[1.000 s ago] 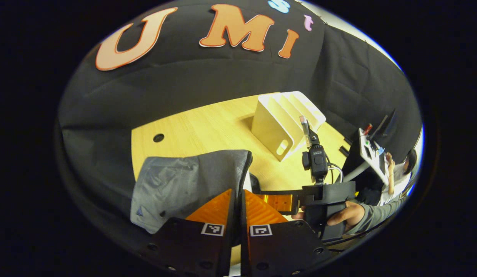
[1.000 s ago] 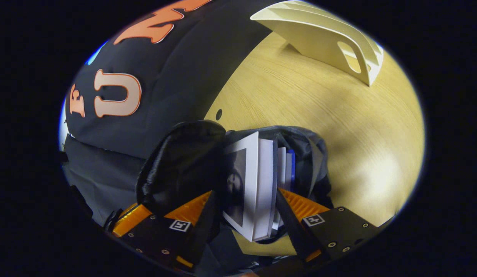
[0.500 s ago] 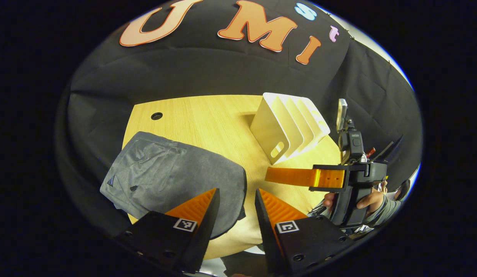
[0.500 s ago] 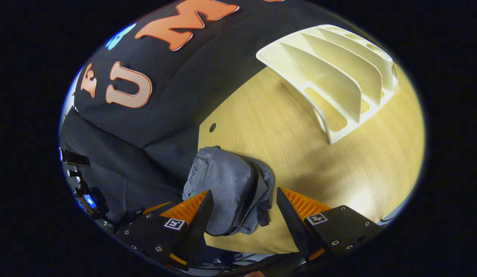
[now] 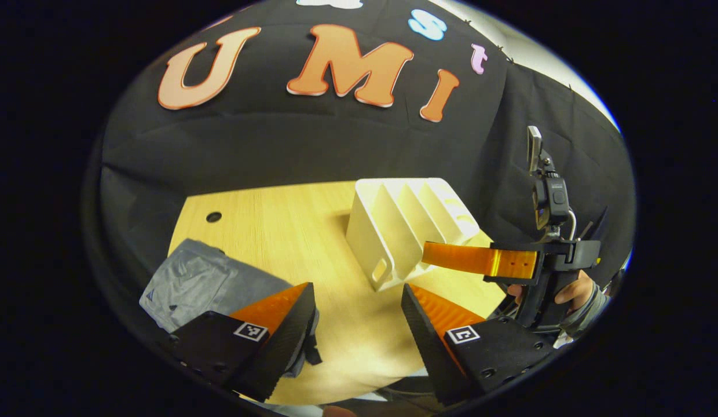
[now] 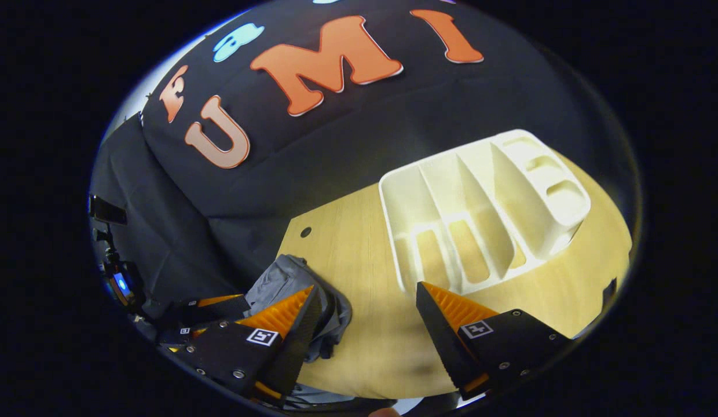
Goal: Open the schoolbag, grab two books from the bookshelf and put them into the schoolbag.
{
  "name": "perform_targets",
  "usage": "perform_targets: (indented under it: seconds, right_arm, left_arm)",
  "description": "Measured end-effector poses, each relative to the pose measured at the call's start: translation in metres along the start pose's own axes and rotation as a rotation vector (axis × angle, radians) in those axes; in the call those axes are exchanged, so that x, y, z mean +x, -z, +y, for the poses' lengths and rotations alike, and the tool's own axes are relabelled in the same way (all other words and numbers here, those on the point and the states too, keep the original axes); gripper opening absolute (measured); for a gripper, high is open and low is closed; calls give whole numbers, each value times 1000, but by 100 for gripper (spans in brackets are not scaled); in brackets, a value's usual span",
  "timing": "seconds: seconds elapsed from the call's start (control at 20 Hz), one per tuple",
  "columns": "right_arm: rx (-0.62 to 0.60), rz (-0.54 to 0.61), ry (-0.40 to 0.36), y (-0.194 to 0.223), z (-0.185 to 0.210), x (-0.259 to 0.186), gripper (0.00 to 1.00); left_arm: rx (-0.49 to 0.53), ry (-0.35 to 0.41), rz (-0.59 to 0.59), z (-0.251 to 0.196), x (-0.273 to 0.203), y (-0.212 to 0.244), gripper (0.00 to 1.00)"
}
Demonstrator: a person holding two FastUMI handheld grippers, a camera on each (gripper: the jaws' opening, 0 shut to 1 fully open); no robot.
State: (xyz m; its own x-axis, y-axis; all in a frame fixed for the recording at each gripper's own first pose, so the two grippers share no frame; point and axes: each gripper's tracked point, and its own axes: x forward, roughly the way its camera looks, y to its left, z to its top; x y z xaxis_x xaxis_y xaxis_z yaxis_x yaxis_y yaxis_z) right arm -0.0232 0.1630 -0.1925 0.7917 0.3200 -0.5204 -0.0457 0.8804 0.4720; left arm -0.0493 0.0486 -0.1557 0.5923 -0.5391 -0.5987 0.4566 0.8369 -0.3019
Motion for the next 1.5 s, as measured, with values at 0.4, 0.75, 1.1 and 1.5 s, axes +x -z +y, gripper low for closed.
perform_targets:
  seconds: [0.4, 0.75, 1.1, 1.5]
  right_arm:
    - [-334, -255, 73, -95, -45, -56, 98]
    - [-425, -423, 30, -147, -19, -106, 98]
    - [-517, -583, 48, -173, -9, -139, 97]
    - [-465, -615, 5, -159, 1, -147, 97]
  left_arm:
    - [12, -157, -346, -46, -17, -80, 96]
    - [13, -256, -628, -69, -65, -123, 96]
    - [-6, -300, -746, -69, -72, -127, 96]
    - [38, -437, -875, -67, -115, -126, 95]
